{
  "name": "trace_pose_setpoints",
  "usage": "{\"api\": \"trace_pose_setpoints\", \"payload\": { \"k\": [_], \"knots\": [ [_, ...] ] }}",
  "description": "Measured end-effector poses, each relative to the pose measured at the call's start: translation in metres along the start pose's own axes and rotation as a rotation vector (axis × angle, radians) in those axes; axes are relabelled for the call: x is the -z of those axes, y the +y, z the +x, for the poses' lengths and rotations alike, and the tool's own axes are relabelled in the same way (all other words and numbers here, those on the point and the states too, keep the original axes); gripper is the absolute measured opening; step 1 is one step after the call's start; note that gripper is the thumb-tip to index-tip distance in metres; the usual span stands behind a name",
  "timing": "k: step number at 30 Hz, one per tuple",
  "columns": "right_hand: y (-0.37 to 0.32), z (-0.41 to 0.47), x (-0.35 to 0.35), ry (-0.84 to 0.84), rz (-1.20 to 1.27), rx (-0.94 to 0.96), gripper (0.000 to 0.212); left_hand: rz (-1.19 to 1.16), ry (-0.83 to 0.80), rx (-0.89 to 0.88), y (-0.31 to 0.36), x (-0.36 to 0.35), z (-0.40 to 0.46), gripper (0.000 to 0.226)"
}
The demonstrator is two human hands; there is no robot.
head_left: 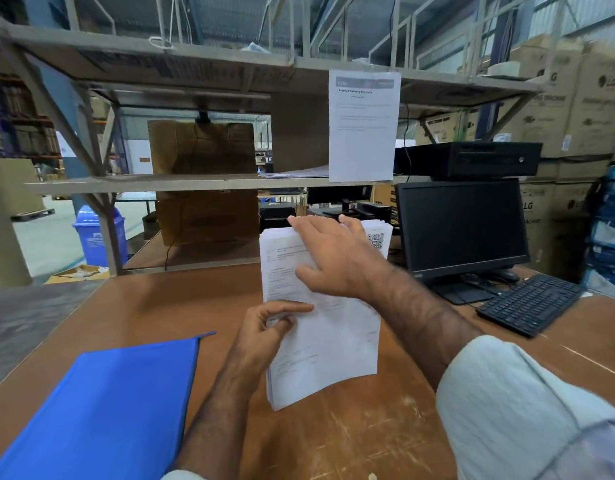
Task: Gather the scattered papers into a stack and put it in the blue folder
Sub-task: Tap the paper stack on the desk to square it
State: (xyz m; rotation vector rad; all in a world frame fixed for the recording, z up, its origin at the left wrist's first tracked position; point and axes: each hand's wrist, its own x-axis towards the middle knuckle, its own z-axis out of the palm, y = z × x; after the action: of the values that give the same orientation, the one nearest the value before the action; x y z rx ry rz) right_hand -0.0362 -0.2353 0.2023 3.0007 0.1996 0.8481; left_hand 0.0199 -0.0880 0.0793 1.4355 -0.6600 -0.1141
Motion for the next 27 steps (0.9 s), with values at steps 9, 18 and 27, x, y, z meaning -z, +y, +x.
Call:
{"api": "trace_pose_setpoints", "payload": {
  "k": [9, 18, 27],
  "knots": [
    [0.062, -0.01, 0.014, -0.074, 0.005, -0.217, 0.076, 0.039, 0.06, -0.017, -0.011, 0.002, 0.009, 0.042],
    [0.071, -0.019, 0.009, 0.057, 0.011, -0.207, 0.085, -0.035, 0.008, 0.011, -0.009, 0.006, 0.004, 0.035],
    [0.001, -0.008, 0.004, 0.022, -0.035, 0.069, 0.098, -0.064, 0.035, -0.006, -0.007, 0.0, 0.004, 0.042]
  ]
}}
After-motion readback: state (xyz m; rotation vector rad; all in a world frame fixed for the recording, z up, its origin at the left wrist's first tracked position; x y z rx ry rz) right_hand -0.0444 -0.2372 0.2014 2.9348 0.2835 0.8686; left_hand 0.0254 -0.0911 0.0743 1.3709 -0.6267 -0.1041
